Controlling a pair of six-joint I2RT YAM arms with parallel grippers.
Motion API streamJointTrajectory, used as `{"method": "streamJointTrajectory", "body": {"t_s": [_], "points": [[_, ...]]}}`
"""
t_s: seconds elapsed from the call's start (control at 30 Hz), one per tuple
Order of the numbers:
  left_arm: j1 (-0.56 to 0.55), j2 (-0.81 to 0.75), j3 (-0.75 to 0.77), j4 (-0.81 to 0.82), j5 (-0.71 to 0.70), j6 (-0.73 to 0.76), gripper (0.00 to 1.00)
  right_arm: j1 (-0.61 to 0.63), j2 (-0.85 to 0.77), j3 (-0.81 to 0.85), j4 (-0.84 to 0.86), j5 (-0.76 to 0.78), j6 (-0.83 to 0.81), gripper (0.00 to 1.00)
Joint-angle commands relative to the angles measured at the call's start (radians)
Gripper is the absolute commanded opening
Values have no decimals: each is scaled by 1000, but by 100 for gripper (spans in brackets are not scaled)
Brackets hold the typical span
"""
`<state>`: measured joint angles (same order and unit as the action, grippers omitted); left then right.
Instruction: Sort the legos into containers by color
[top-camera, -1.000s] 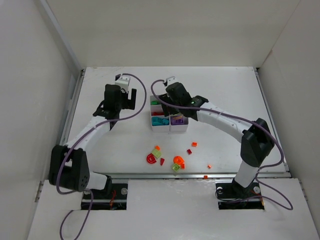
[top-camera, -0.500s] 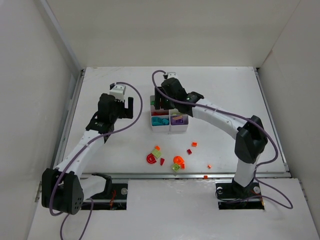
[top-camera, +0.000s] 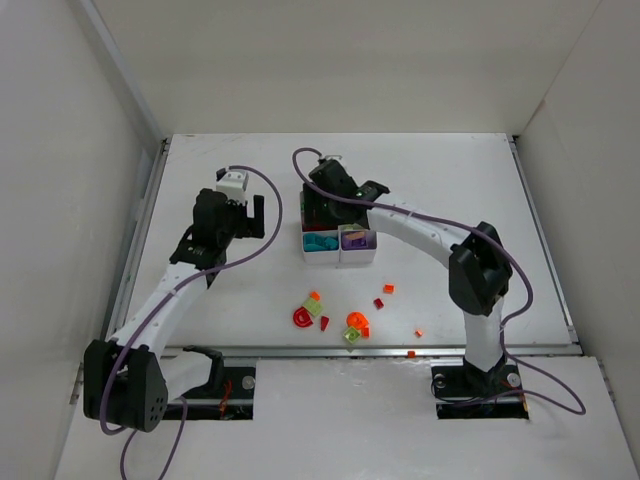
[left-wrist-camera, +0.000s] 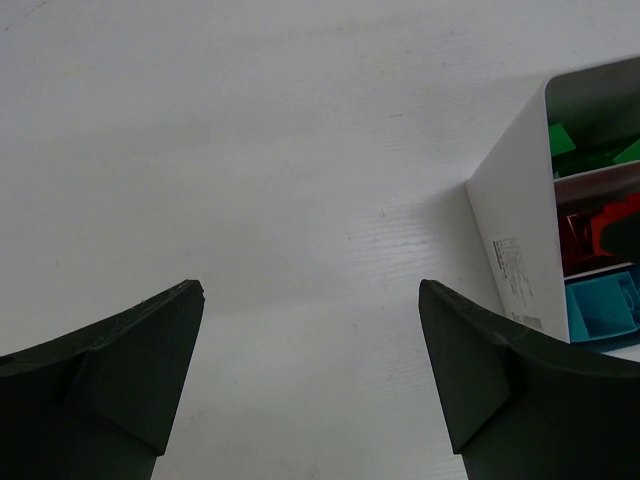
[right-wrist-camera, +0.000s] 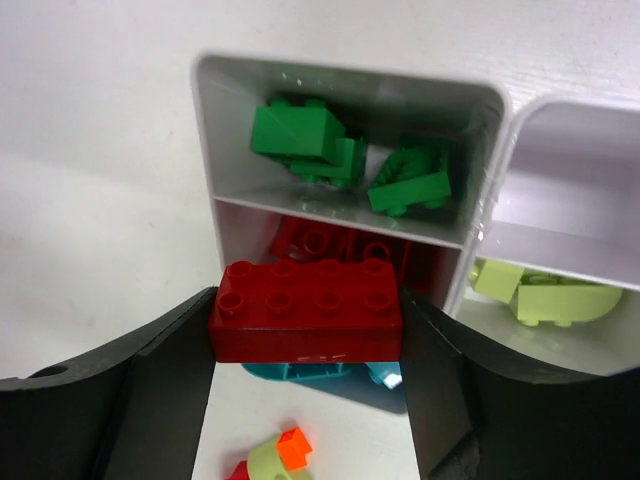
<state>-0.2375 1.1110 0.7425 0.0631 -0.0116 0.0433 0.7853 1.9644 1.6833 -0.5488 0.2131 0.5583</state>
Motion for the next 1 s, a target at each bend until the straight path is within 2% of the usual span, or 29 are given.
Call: {"method": "streamJointTrajectory", "body": {"t_s": [0.0,0.13,0.8,0.87,0.9,0.97], "points": [[14,-30,-11,40,4,-8,87,8,33,75,-20,0,5,13],[23,-20,-11,49,4,-8,87,8,59,121,-31,0,-5,15],[32,-11,-20,49,24,-26,87,8,77,121,-22,0,5,16],[32,-11,-20,49,24,-26,87,8,77,121,-22,-9,5,48],[32,-11,-11,40,24,-26,87,8,77,130,-22,-9,-4,59],[32,-11,-11,40,24,-26,87,8,77,130,-22,-18,-14,70]]}}
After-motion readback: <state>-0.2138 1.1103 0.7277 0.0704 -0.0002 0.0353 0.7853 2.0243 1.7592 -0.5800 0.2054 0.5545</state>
